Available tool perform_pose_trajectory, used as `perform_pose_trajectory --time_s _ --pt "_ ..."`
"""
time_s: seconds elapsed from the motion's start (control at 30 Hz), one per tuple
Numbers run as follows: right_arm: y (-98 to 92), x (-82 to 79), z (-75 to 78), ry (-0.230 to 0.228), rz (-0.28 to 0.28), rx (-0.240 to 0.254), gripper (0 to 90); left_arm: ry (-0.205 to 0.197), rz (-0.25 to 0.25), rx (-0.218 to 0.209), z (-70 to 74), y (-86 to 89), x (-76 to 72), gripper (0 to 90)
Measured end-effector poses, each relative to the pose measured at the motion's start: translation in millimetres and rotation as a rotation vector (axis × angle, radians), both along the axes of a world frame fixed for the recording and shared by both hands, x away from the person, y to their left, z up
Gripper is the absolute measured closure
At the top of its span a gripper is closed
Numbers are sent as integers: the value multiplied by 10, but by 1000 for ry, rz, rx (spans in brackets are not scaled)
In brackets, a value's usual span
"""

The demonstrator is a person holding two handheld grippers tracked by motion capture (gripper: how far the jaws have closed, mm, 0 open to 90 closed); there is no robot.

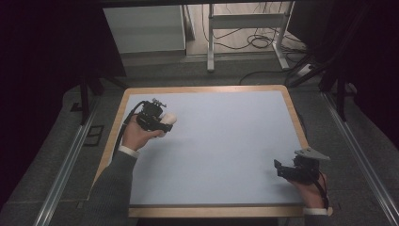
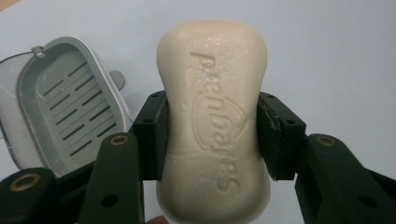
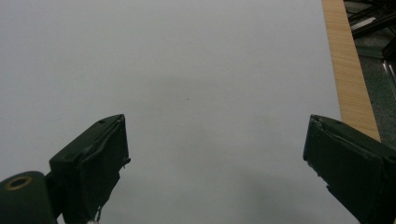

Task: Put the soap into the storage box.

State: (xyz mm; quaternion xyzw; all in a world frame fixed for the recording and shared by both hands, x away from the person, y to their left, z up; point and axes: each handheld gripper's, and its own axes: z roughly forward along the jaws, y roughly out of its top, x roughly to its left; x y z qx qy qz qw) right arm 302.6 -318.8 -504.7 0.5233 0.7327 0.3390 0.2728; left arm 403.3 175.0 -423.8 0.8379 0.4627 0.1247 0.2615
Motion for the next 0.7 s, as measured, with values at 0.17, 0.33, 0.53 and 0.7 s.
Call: perform_pose_trajectory --time_s 0.17,0.33,0.53,0.7 --pt "1 0 0 1 0 0 64 9 17 5 -11 44 56 497" --pt "-2 1 -2 1 -1 0 64 14 33 9 -19 86 115 497" --pt "-6 3 -5 2 0 -1 64 15 45 14 -4 118 165 497" --pt "-14 6 -9 7 -5 -1 64 13 57 10 2 148 202 497"
